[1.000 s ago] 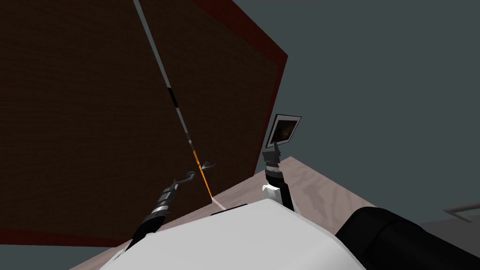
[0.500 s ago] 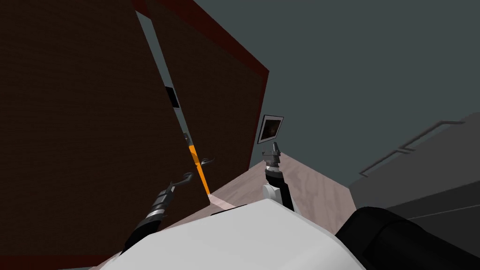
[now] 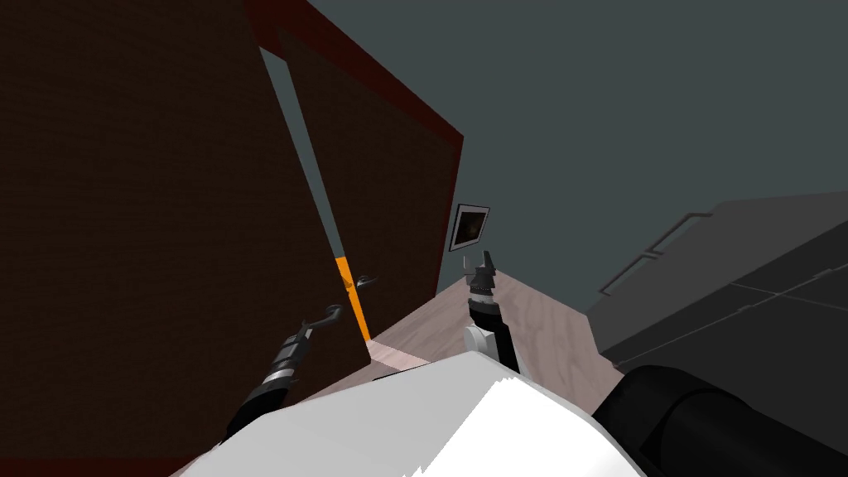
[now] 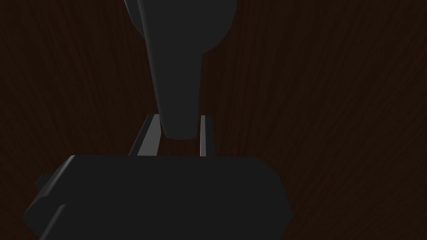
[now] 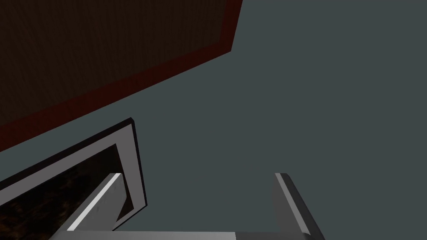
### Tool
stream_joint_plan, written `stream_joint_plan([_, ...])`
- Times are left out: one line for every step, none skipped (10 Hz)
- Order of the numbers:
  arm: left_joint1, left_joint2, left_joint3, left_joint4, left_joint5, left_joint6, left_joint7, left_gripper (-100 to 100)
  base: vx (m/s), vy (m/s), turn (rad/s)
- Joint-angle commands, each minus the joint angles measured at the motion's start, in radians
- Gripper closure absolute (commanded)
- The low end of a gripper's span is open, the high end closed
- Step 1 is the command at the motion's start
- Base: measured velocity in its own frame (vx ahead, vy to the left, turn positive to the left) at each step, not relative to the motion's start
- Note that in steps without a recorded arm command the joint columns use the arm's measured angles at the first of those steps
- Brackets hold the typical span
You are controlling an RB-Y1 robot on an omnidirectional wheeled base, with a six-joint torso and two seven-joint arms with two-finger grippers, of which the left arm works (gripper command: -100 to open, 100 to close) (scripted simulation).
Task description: Pull the door open
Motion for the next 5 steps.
stream_joint_plan([0.014,-0.013,-0.007,-0.048,-0.004,0.011,-0.003,100,0.012,-0.013,0.020])
stream_joint_plan([0.014,-0.013,-0.007,-0.048,-0.004,0.011,-0.003,100,0.013,-0.012,0.010])
stream_joint_plan([0.014,-0.013,-0.007,-0.048,-0.004,0.011,-0.003,100,0.012,0.003,0.001])
stream_joint_plan([0.014,-0.015,-0.009,-0.051,-0.004,0.011,-0.003,100,-0.025,0.015,-0.052])
stream_joint_plan([0.014,-0.015,-0.009,-0.051,-0.004,0.011,-0.003,100,-0.038,0.019,-0.056])
